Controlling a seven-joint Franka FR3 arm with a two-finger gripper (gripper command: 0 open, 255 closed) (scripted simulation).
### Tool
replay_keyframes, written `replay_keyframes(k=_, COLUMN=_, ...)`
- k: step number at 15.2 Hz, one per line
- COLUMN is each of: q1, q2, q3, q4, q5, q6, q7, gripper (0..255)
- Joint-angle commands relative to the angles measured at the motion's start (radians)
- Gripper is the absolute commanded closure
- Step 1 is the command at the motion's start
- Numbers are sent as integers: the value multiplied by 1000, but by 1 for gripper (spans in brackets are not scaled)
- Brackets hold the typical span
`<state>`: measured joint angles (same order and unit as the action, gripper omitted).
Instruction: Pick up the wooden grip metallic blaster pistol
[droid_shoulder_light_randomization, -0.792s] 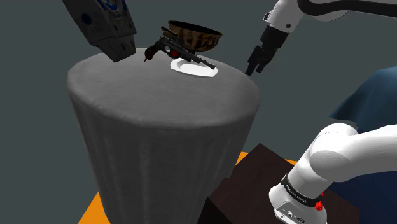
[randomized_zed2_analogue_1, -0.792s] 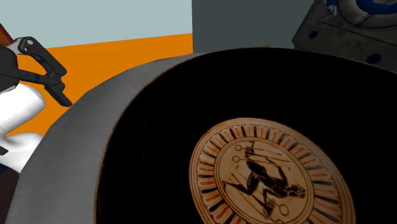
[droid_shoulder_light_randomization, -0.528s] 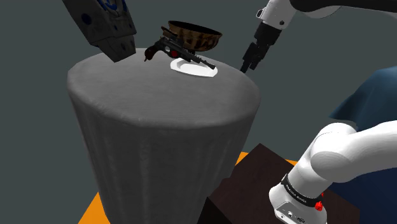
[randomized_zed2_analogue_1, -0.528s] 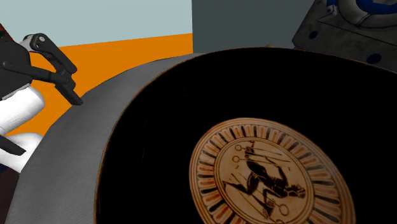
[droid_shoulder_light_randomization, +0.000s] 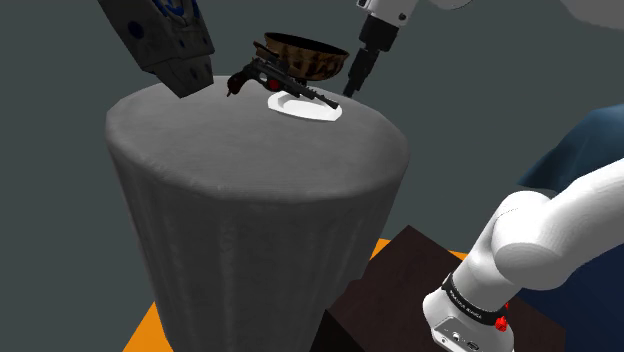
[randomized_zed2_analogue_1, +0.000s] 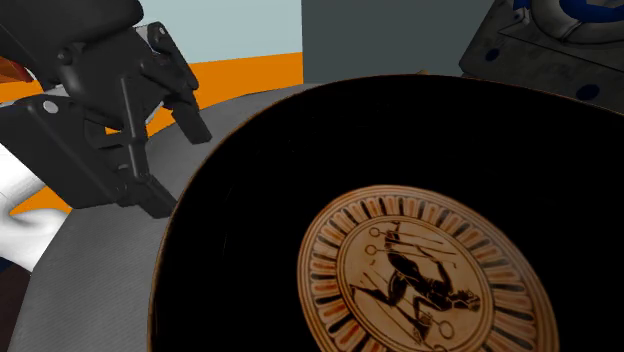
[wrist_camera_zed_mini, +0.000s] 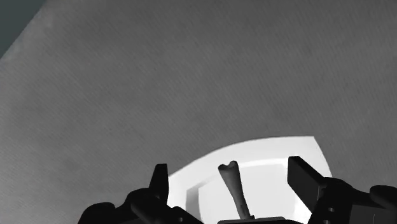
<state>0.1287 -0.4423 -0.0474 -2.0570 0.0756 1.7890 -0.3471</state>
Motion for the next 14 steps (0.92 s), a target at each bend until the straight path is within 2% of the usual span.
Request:
replay_keyframes(k=1, q1=24, q2=78, q3=-4, q4=80, q5=11, q6=1, q7=-63, gripper=0)
replay_keyframes(k=7, q1=81, q2=259, q3=8, q4=295, q5=44, q6=-27, q7=-211, gripper=0)
replay_keyframes(k=14, q1=81, q2=241, q3=10, q4=181, q5=46, q6=68, q7=-221, gripper=0)
